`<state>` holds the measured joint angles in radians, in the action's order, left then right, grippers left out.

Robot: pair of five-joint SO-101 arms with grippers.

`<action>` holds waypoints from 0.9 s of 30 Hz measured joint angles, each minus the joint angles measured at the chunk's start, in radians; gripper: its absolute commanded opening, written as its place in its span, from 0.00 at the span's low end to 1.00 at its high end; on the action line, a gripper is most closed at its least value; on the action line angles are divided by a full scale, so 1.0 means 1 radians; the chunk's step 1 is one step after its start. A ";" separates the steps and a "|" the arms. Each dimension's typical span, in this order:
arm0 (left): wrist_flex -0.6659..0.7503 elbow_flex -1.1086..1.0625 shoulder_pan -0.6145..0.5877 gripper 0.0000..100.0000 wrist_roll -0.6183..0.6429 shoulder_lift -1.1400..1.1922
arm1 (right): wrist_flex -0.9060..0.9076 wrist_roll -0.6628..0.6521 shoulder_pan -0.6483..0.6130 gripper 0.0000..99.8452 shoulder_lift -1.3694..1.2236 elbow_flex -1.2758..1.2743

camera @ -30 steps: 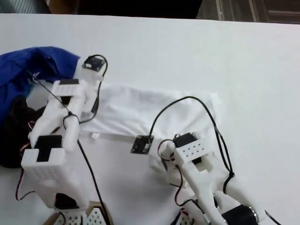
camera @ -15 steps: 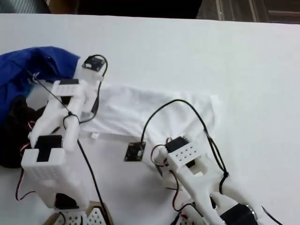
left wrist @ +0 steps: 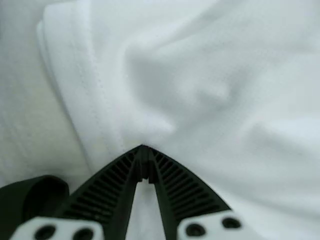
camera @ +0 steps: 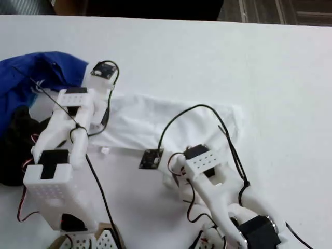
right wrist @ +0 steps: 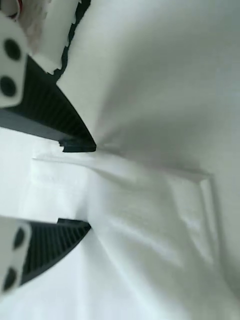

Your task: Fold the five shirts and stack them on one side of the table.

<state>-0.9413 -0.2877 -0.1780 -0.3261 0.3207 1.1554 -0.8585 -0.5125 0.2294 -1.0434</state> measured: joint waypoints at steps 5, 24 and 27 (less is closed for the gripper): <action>0.000 0.000 0.000 0.02 0.000 0.000 | -0.025 -0.031 0.028 0.03 -0.012 0.034; 0.000 0.000 0.000 0.02 0.000 0.000 | 0.190 -0.038 0.015 0.23 -0.043 0.147; 0.000 0.000 0.000 0.02 0.000 0.000 | 0.199 -0.035 -0.006 0.24 -0.043 0.147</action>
<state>-0.9413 -0.2877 -0.1780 -0.3261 0.3207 1.3548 -0.8938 -0.5186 0.1864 -0.8961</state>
